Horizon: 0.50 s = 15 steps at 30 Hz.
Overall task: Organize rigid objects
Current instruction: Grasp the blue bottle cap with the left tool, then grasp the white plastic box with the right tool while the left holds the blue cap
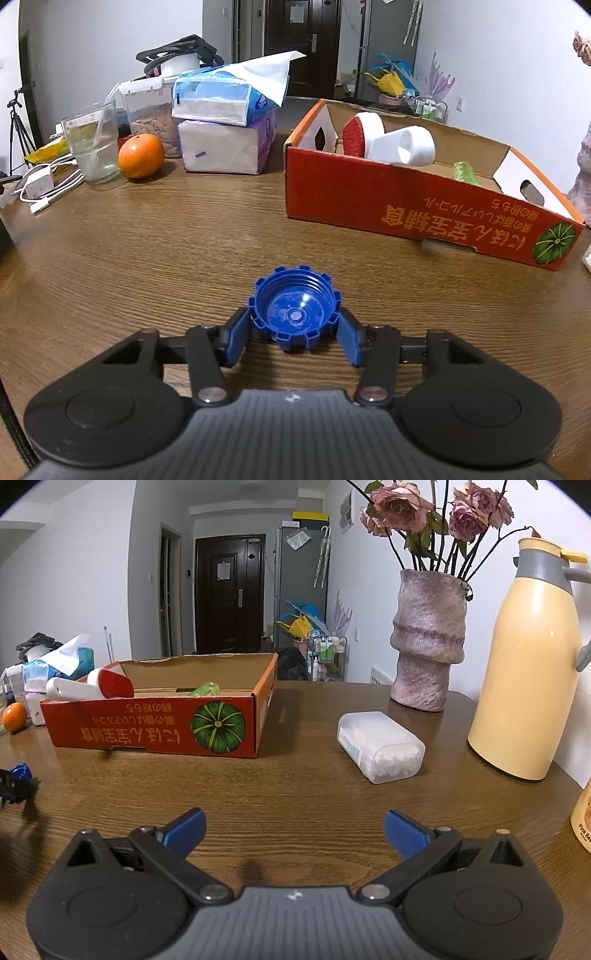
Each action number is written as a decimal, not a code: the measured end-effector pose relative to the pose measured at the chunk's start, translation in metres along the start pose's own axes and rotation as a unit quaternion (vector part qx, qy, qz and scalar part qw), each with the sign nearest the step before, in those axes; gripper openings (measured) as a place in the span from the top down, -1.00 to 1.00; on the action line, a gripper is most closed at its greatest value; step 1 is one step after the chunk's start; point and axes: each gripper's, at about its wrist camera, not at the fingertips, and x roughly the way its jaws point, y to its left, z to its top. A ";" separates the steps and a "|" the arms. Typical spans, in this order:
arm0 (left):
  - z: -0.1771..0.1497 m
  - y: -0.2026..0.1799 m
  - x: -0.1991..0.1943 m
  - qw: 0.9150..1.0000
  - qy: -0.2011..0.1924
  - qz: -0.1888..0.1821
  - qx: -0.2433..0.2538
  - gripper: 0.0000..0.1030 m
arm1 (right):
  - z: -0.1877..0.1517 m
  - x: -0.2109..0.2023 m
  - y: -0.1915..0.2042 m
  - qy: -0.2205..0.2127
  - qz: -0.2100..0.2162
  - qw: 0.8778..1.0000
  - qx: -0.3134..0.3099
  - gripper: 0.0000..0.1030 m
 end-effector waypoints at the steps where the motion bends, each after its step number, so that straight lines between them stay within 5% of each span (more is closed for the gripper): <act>1: 0.000 0.000 -0.002 1.000 -0.003 -0.001 0.000 -0.01 | 0.000 0.000 0.000 0.000 0.000 1.000 0.001 -1.00; 15: 0.004 -0.005 -0.030 0.999 -0.040 -0.029 0.011 -0.01 | 0.004 0.007 -0.016 -0.004 -0.012 1.000 0.022 -1.00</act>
